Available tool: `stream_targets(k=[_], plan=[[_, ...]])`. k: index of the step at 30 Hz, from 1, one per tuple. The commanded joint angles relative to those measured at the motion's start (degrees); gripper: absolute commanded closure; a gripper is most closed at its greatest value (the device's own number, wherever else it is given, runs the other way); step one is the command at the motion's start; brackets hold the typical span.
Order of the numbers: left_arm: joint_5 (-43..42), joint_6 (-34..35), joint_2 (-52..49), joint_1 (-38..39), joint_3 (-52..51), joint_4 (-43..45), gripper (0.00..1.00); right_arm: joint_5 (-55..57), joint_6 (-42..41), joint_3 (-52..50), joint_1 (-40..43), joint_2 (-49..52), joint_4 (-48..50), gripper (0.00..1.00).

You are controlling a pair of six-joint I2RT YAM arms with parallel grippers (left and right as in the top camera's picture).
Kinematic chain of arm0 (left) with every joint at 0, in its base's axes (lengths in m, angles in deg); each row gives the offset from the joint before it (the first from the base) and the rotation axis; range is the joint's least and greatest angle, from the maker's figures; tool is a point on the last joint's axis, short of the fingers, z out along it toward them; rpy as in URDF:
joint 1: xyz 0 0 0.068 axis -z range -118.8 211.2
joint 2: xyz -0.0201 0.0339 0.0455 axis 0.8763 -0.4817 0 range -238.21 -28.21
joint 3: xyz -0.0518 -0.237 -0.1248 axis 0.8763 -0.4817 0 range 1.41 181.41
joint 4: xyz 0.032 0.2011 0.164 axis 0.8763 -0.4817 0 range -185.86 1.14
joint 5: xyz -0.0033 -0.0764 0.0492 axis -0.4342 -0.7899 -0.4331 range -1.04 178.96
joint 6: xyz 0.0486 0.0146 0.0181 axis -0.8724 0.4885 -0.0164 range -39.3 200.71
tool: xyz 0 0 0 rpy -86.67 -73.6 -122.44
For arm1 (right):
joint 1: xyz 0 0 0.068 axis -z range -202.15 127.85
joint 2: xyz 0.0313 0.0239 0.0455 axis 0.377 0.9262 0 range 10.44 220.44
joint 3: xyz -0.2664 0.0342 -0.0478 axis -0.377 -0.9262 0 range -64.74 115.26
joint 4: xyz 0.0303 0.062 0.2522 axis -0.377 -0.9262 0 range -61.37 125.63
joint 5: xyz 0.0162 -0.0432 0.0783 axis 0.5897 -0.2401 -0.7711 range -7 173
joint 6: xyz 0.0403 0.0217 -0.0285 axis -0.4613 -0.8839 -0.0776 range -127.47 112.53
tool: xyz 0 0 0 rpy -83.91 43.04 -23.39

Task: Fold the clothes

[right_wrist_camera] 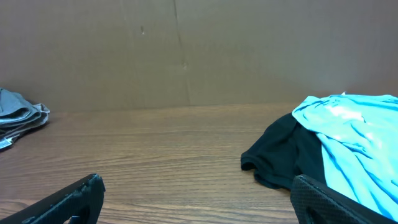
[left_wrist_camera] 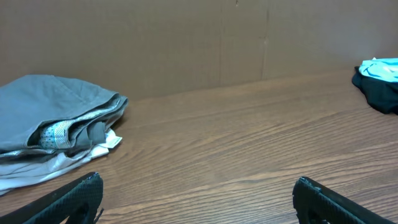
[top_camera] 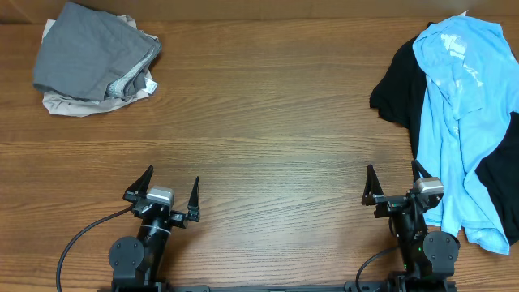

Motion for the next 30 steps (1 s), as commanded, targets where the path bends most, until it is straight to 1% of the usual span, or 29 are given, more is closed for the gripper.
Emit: stream_targets(k=[1,25,30], plan=[[0.31,0.70,0.61,-0.37,-0.22,0.04,0.00,0.31,0.17,-0.61,0.15,-0.57,0.24,0.00],[0.31,0.68,0.61,-0.37,-0.22,0.87,0.00,0.31,0.20,-0.61,0.15,-0.57,0.26,0.00],[1.55,0.50,0.61,-0.37,-0.22,1.25,0.00,0.33,0.20,-0.61,0.15,-0.57,0.26,0.00]])
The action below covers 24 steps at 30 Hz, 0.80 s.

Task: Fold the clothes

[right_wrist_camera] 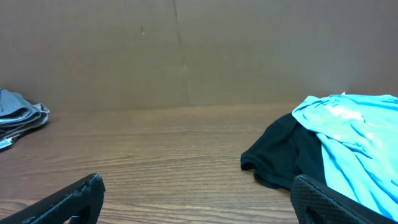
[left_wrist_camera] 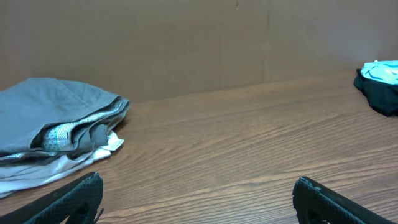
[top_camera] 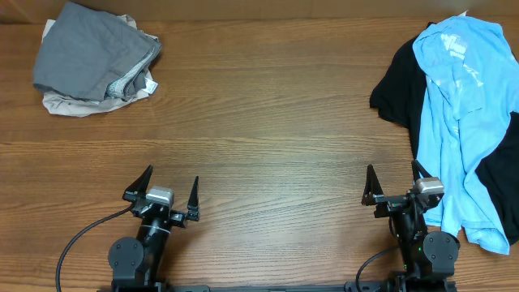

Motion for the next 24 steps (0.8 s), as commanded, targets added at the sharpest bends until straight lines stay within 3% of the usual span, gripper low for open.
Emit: stream_targets(k=[1,11,17,24], plan=[[1.25,0.50,0.61,-0.37,-0.22,0.72,0.00,0.31,0.22,-0.59,0.15,-0.57,0.52,0.00],[0.61,1.62,0.59,-0.37,1.73,0.33,0.00,-2.84,-0.22,0.55,0.15,-0.57,7.28,0.00],[5.05,1.81,0.11,-0.37,8.98,-6.56,0.00,-2.67,-0.20,9.18,0.15,-0.55,-0.87,0.00],[5.68,5.46,-13.46,-0.37,24.39,-8.04,0.00,-0.35,-0.20,23.63,0.15,4.85,-10.84,0.00]])
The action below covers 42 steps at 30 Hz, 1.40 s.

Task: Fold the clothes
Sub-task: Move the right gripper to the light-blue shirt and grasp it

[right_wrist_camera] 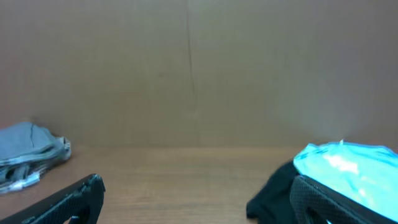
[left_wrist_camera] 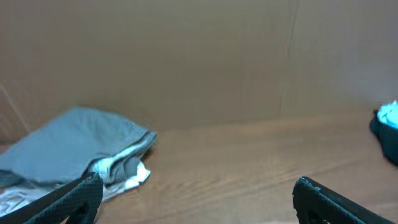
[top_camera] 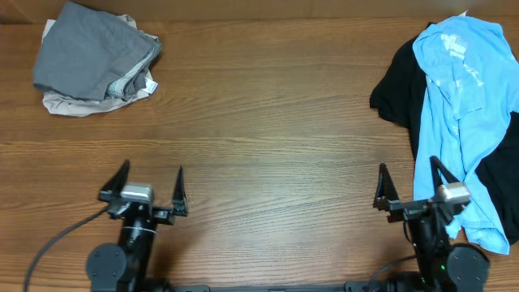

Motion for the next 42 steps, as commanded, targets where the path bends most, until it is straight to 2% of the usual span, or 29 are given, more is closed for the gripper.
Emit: stream_targets(k=[1,5,8,13,19,23,25,31,34,36,42], plan=[[-0.79,2.86,-9.51,-0.37,8.28,0.17,0.00,0.96,-0.17,7.85,0.15,4.92,-1.97,0.00],[-8.07,2.86,-21.88,-0.37,16.74,-0.48,0.00,0.94,-0.17,17.97,0.15,14.12,-7.93,0.00],[-12.46,2.84,-32.61,-0.37,26.05,-4.68,0.00,0.96,-0.15,25.77,0.15,21.29,-13.97,0.00],[-15.61,0.55,-47.34,-0.15,41.70,-18.16,0.00,0.04,-0.17,38.27,0.15,33.07,-24.24,0.00],[-15.61,-1.53,-62.38,-0.17,59.80,-35.87,0.00,-0.81,-0.17,52.41,0.15,47.25,-37.51,0.00],[-15.58,-6.75,-69.92,-0.17,69.53,-44.39,0.00,-3.56,-0.17,60.78,0.15,56.35,-44.72,0.00],[-15.58,-10.32,-72.39,-0.17,71.78,-45.57,0.00,-4.22,-0.20,63.60,0.15,60.41,-45.16,0.00],[-14.86,-10.43,-78.29,-0.17,71.84,-46.51,0.00,-6.03,-0.17,64.24,0.15,68.06,-43.34,0.00],[-19.12,-10.60,-81.00,0.22,71.84,-46.21,0.00,-5.68,-0.15,64.19,0.17,70.90,-44.19,0.00],[-21.79,-14.62,-82.86,0.98,71.84,-45.79,0.00,-3.58,-0.22,64.19,0.76,73.37,-45.42,0.00],[-16.20,-14.60,-86.97,4.90,71.87,-41.75,0.00,2.97,-6.58,64.19,6.64,80.06,-46.03,0.01]])
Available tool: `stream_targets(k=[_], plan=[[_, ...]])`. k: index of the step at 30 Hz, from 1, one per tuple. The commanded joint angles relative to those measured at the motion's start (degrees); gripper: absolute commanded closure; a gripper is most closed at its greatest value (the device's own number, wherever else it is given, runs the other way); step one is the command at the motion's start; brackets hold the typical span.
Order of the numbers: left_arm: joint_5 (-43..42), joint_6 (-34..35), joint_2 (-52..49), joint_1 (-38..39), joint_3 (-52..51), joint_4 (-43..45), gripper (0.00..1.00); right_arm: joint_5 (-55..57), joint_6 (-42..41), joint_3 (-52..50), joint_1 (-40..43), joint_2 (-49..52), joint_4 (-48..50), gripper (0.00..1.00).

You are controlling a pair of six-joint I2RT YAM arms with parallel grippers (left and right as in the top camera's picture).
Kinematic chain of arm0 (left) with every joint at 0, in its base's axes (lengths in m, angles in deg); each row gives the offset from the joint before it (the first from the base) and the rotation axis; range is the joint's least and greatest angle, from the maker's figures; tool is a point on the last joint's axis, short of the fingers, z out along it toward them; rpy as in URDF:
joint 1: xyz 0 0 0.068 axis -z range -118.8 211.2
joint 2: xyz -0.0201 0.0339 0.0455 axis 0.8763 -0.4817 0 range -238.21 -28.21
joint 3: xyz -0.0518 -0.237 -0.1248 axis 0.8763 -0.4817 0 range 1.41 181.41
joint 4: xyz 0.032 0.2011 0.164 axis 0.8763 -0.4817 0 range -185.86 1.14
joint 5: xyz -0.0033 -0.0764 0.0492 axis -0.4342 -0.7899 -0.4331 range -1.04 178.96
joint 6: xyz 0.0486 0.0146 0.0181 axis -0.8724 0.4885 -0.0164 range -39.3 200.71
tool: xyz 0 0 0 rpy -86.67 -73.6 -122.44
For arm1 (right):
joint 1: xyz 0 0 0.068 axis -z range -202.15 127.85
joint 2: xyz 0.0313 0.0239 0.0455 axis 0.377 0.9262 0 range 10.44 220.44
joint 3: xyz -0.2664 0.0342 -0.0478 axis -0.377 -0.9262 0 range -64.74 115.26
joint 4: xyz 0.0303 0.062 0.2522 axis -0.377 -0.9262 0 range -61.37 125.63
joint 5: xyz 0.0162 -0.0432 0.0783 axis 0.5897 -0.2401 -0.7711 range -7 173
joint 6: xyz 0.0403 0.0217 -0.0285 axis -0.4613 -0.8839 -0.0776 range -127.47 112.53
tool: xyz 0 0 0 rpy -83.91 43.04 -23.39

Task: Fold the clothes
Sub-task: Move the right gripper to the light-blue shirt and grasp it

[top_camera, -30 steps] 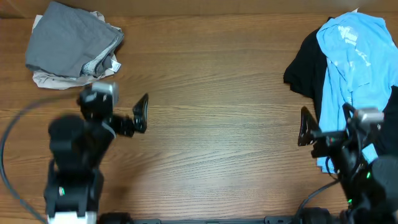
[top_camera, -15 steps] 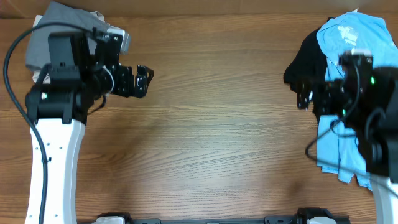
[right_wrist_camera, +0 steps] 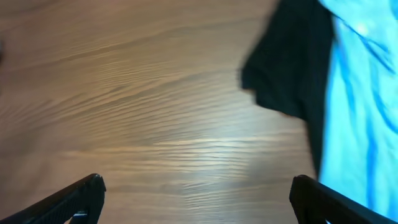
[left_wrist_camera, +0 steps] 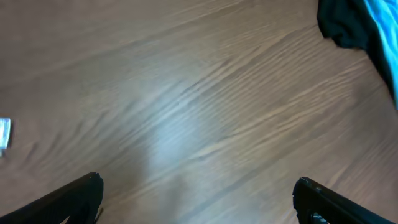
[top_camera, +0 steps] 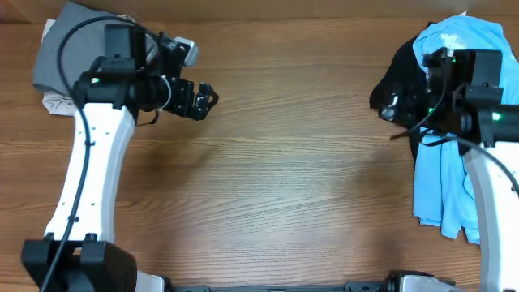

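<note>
A crumpled light blue shirt [top_camera: 446, 170] lies over a black garment [top_camera: 403, 77] at the table's right end. My right gripper [top_camera: 399, 113] hovers open above the black garment's left edge; the right wrist view shows the black cloth [right_wrist_camera: 289, 68] and blue shirt [right_wrist_camera: 364, 93] ahead of the empty right gripper [right_wrist_camera: 197, 180]. A grey bundle of clothes [top_camera: 50, 61] sits at the far left corner, partly hidden by my left arm. My left gripper [top_camera: 199, 100] hangs open over bare wood to its right, the left gripper [left_wrist_camera: 198, 180] empty.
The wooden table [top_camera: 284, 178] spreads between the two piles. A white tag [left_wrist_camera: 3, 132] shows at the left wrist view's edge. The left arm's cable [top_camera: 81, 32] loops over the grey bundle. The black garment [left_wrist_camera: 342, 25] shows far off in the left wrist view.
Both arms have risen from low at the table's near edge and reached toward the far side: left gripper now right of the grey bundle, right gripper over the black garment. Both stay open.
Both grippers rested open at the near edge, facing the back wall, at the first two moments. Then each had shifted slightly outward and tipped upward. Now both are extended over the table, pointing down, still holding nothing; the clothes lie as before.
</note>
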Motion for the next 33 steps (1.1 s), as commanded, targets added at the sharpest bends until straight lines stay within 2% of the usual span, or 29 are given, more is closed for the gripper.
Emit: stream_targets(k=[1,11,18,25,33], plan=[[3.78,-1.90,-1.84,3.54,1.27,2.38,0.00,3.74,-4.50,1.57,4.76,3.32,0.00,0.03],[10.08,-1.70,-2.51,12.50,1.25,6.64,0.00,3.96,-9.79,-1.86,17.18,12.70,-2.67,0.20],[10.54,0.66,-2.51,14.49,1.25,6.32,0.00,3.65,-11.82,-13.70,22.95,13.31,4.07,0.20],[10.58,1.29,-2.54,14.86,1.25,5.20,0.00,3.74,-11.72,-23.56,24.90,13.31,14.43,0.20],[11.17,1.27,-2.56,14.86,1.25,5.20,0.00,5.33,-10.93,-23.96,25.24,13.31,15.50,0.19]])
